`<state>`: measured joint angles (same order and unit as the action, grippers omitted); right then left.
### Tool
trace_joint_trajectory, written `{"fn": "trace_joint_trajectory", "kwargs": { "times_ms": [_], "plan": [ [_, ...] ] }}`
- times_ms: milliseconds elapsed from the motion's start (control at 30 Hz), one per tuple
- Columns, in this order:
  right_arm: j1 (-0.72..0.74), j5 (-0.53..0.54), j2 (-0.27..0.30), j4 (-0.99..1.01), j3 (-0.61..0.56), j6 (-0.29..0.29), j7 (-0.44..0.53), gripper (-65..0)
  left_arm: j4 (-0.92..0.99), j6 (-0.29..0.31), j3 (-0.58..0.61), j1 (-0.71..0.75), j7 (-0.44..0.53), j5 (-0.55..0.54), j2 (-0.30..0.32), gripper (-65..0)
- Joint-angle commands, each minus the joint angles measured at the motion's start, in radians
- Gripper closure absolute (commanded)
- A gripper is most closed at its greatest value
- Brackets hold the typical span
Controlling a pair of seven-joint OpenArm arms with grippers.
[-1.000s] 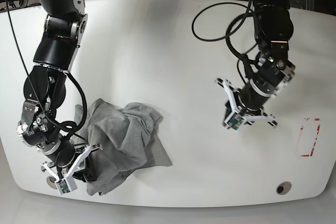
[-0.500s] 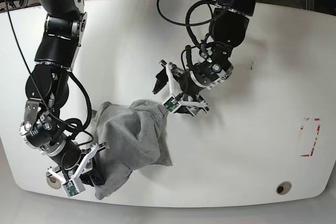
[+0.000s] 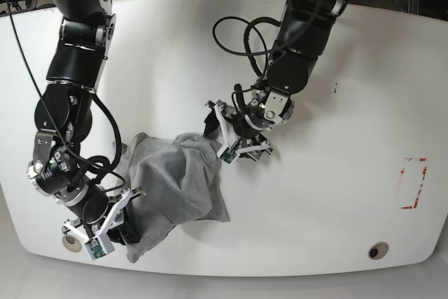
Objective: Fold the T-shirt properly
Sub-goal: 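Lift the shirt with both grippers, bringing the left gripper toward the right, then stretch the shirt between both grippers, pulling them apart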
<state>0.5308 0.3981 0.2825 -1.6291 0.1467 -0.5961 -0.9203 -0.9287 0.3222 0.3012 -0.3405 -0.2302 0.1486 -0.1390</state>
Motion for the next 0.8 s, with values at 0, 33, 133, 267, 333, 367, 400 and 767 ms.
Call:
{"fn": "trace_joint_trajectory", "kwargs": {
  "times_ms": [0, 33, 133, 267, 333, 367, 400, 767],
  "plan": [
    [0.021, 0.014, 0.013, -0.020, 0.008, 0.003, 0.036, 0.0, 0.044, -0.005, 0.003, -0.048, 0.038, -0.001, -0.018, -44.7],
    [0.016, 0.014, 0.013, -0.021, 0.008, 0.003, 0.036, 0.0, 0.059, -0.008, 0.005, -0.056, 0.044, -0.001, -0.018, -44.7],
    [0.010, 0.014, 0.013, -0.021, 0.008, 0.003, 0.036, 0.0, 0.130, -0.005, 0.005, -0.091, 0.070, -0.001, -0.018, -44.4],
    [-0.001, 0.014, 0.013, -0.023, 0.009, 0.003, 0.036, 0.0, 0.164, -0.001, 0.006, -0.107, 0.094, 0.004, -0.018, -40.0],
    [-0.008, 0.014, 0.013, -0.023, 0.009, 0.003, 0.036, 0.0, 0.165, -0.001, 0.013, -0.110, 0.094, 0.006, -0.018, -25.4],
    [-0.010, 0.014, 0.013, -0.023, 0.009, 0.003, 0.036, 0.0, 0.165, -0.001, 0.022, -0.110, 0.093, 0.006, -0.018, -18.2],
    [-0.010, 0.012, 0.013, -0.023, 0.009, 0.003, 0.036, 0.0, 0.165, -0.001, 0.033, -0.110, 0.093, 0.006, -0.018, -10.3],
    [0.051, 0.012, 0.054, -0.018, 0.004, 0.003, 0.036, 0.0, -0.123, 0.002, -0.033, -0.061, 0.007, -0.001, 0.060, 0.0]
  ]
}}
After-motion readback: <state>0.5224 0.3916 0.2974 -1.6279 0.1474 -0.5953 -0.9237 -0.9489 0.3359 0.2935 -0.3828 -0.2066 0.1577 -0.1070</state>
